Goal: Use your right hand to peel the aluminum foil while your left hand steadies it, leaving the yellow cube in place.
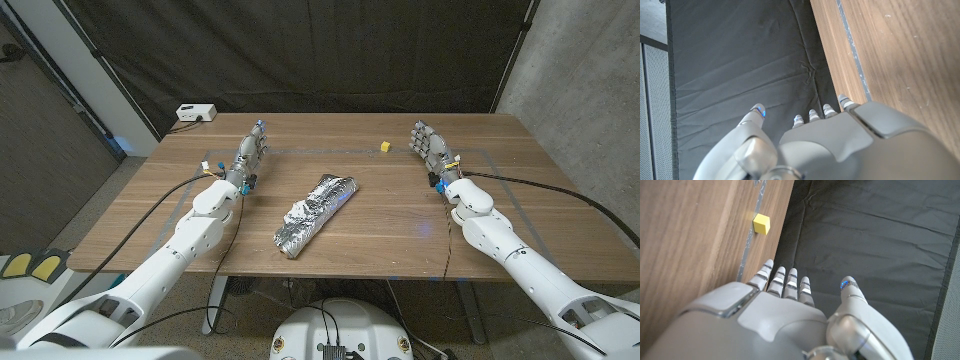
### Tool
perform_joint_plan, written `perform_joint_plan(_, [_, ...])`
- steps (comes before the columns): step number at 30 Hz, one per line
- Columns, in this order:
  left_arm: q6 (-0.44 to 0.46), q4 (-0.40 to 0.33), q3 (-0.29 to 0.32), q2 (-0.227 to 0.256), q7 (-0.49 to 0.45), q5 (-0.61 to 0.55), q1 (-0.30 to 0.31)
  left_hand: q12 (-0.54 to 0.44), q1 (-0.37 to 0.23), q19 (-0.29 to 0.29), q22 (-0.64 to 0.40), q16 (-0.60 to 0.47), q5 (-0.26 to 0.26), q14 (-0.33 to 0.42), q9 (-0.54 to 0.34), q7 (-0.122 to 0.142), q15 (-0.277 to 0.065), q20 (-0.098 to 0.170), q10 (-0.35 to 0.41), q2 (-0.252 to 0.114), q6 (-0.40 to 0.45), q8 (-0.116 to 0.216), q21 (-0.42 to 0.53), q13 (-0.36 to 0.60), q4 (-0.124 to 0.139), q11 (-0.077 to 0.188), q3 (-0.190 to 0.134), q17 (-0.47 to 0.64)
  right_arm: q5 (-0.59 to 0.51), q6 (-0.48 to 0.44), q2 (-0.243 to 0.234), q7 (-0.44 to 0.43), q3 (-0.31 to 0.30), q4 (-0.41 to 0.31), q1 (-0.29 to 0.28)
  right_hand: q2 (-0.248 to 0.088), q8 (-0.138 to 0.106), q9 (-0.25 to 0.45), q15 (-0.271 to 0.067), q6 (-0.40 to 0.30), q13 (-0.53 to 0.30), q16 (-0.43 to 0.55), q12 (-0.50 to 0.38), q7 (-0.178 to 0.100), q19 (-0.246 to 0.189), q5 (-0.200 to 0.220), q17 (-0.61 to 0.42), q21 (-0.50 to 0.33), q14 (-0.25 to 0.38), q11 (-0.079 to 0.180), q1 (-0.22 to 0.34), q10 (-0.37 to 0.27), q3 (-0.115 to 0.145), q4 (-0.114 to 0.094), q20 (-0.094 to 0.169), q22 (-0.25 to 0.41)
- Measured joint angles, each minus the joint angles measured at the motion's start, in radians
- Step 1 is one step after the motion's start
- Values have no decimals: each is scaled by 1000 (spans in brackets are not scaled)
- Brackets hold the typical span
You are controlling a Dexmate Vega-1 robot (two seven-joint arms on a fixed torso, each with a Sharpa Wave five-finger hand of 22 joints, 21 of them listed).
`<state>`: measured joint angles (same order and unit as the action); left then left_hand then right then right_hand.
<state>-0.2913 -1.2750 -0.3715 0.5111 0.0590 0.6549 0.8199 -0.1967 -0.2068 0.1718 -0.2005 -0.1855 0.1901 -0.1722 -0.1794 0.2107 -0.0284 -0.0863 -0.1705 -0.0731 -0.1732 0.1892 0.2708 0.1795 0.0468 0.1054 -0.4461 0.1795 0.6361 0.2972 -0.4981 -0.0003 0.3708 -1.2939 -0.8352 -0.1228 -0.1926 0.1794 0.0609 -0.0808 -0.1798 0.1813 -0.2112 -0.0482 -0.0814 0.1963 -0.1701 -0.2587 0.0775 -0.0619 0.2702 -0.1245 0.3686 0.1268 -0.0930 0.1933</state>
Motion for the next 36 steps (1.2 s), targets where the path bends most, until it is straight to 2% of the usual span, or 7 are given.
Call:
perform_joint_plan(10, [8,-34,-5,27,-15,-29,6,0,0,3,-2,-1,2,0,0,0,0,-3,0,0,0,0,8,0,0,0,0,0,-1,3,1,-2,1,-2,-2,-4,0,0,0,0,0,0,-4,0,0,0,0,0,0,2,4,-2,0,0,0,0])
perform_joint_plan(12, [19,-50,-8,38,-29,-46,9,0,-17,0,-2,-11,2,3,-3,0,2,-10,0,17,0,4,17,0,-11,-1,-1,0,-1,4,1,-2,1,-5,-5,-4,0,0,4,0,0,0,-4,0,0,0,0,0,4,5,4,-5,0,0,0,0])
perform_joint_plan(14, [38,-81,-13,57,-54,-75,12,-5,-32,-13,-1,-12,2,-1,-5,0,9,-15,-3,16,0,8,22,1,-24,-4,-1,0,-1,5,2,-2,1,-7,-8,-4,0,0,5,0,0,0,-4,0,0,0,0,0,5,5,4,-5,0,0,0,0])
perform_joint_plan(20, [86,-160,-28,105,-106,-146,19,-8,-54,-27,1,-12,2,4,-5,0,14,-19,-3,22,0,14,22,5,-42,-4,-5,-3,-1,9,2,-4,1,-13,-13,-4,0,0,9,0,-2,0,-4,0,0,0,0,0,9,1,4,-9,0,0,0,0])
perform_joint_plan(24, [127,-213,-37,136,-147,-210,25,-8,-70,-33,1,-12,2,4,-5,0,14,-14,-3,25,0,14,30,5,-54,-4,-9,-3,-2,13,2,-6,1,-22,-22,-4,0,0,11,0,-5,0,-4,0,0,0,0,0,11,-2,4,-13,0,0,0,0])
perform_joint_plan(30, [170,-295,-44,183,-185,-270,38,-8,-87,-33,1,-12,2,2,-5,-4,16,-14,-3,37,-4,17,30,5,-64,-4,-8,-3,-2,19,1,-11,1,-34,-33,-4,0,0,11,0,-5,0,-4,0,0,0,0,0,11,-2,4,-13,0,0,0,0])
perform_joint_plan(36, [233,-381,-46,223,-235,-355,54,-8,-95,-42,1,-12,2,9,-5,-8,24,-15,-3,29,0,20,30,5,-71,-4,-9,-2,-3,28,1,-16,-2,-52,-50,-4,0,0,14,-5,-5,0,-4,6,0,0,0,0,14,-2,4,-13,0,0,0,1])
